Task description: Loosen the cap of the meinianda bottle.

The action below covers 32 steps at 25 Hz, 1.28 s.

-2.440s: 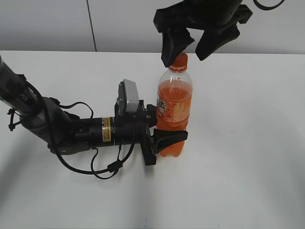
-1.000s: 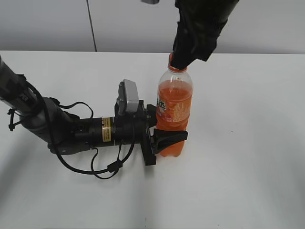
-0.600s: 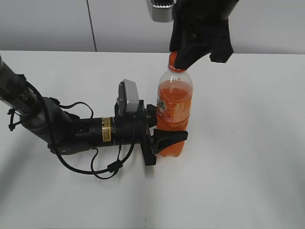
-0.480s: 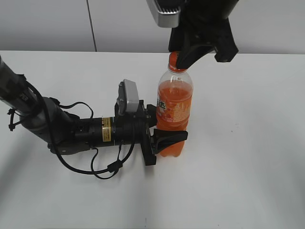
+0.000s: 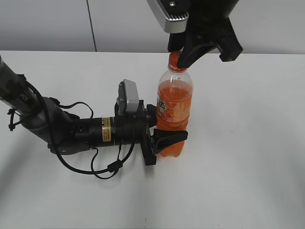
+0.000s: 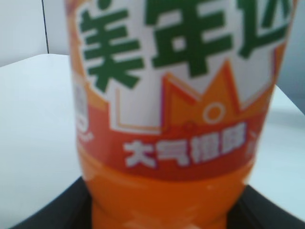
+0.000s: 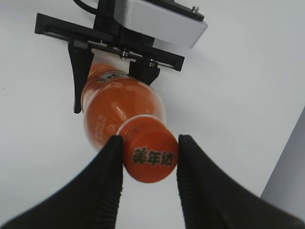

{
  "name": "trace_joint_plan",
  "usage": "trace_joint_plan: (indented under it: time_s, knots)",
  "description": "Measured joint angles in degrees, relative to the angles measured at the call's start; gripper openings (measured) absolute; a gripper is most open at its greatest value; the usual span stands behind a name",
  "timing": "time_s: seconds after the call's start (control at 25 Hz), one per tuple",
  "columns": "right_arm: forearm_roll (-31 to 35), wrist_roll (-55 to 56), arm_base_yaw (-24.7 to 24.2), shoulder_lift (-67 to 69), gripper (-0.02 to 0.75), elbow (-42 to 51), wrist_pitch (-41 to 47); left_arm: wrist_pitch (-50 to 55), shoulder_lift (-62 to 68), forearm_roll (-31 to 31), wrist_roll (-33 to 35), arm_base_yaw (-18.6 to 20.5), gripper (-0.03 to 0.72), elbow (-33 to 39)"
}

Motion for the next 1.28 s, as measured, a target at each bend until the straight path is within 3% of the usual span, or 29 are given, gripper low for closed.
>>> trace_joint_plan:
  time_s: [0.16,0.36,0.48,0.6,0.92,1.08,1.28]
  knots:
    - [-0.13,3.54,0.0,0.0,0.276,0.0,0.0,0.0,0.0,0.0,-0.05,0.0,0.384,0.0]
    - [-1.33,12.69,0.0,0.07,0.477,0.0,0.05,-0.06,0.0,-0.01,-0.1,0.0,0.384,0.0]
    - [-1.03,20.84,0.0,-0.53,0.528,0.0,0.05,0.0,0.0,-0.01,-0.1,0.0,0.384,0.0]
    - [0.69,32.06,0.0,-2.26,0.54,0.0,0.05,-0.05,0.0,-0.01,-0.1,0.0,0.384,0.0]
    - [1.12,76.62,0.0,-4.91,0.543,0.0,0.11,0.0,0.0,-0.01,-0.1,0.0,0.384,0.0]
    - [1.33,86.99,0.0,-4.91,0.543,0.0,0.11,0.0,0.0,-0.01,-0.1,0.0,0.384,0.0]
    - [1.35,90.99,0.0,-4.91,0.543,0.0,0.11,0.0,0.0,-0.06,-0.1,0.0,0.384,0.0]
